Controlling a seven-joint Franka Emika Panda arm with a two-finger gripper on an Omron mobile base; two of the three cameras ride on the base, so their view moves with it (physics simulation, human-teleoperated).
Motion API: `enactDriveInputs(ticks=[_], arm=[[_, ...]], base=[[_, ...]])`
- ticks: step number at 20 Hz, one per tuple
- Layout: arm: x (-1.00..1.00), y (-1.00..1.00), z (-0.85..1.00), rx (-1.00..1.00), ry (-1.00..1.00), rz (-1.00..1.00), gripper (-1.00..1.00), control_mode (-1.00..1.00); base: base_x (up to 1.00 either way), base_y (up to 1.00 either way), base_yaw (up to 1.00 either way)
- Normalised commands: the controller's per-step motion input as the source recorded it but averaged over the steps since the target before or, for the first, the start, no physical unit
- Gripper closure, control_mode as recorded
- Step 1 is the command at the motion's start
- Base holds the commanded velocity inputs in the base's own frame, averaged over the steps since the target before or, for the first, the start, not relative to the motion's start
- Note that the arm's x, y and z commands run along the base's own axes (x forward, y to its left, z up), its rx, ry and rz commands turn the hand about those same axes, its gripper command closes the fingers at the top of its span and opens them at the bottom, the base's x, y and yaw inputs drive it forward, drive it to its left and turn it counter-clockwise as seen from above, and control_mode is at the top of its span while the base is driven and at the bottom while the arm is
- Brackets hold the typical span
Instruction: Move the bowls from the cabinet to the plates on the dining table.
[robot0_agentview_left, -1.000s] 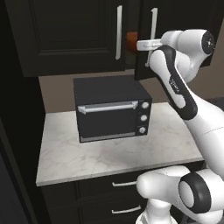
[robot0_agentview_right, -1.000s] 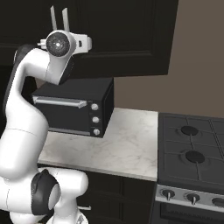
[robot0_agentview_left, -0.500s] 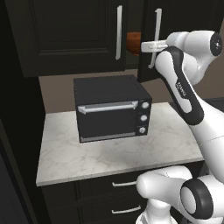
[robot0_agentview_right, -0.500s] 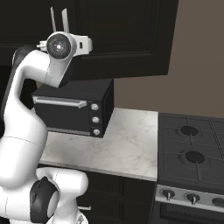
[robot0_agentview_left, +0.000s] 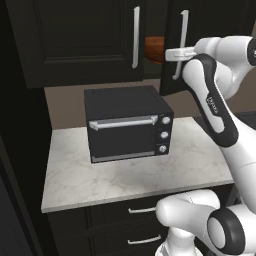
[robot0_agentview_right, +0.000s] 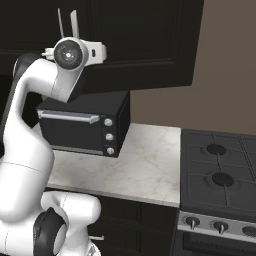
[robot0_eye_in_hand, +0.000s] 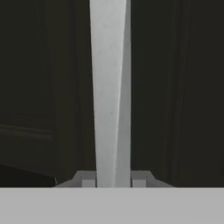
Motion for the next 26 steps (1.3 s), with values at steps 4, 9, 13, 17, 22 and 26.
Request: enactDriveInputs(ticks=[4, 9, 13, 17, 22, 26], arm=[[-0.19, -0.14, 0.00, 0.00, 0.00, 0.01, 1.00, -1.00], [-0.18, -0.17, 0.00, 0.00, 0.00, 0.01, 1.00, -1.00], [-0.17, -0.20, 0.00, 0.00, 0.00, 0.00, 1.00, -1.00], [-0.15, -0.22, 0.00, 0.00, 0.00, 0.00, 1.00, -1.00], [-0.19, -0.25, 0.00, 0.00, 0.00, 0.01, 1.00, -1.00], [-0.20, -0.32, 0.00, 0.00, 0.00, 0.00, 1.00, -1.00]], base=[[0.00, 0.00, 0.00], [0.00, 0.00, 0.00], [0.00, 0.00, 0.00], [0.00, 0.00, 0.00], [0.00, 0.00, 0.00], [0.00, 0.00, 0.00]])
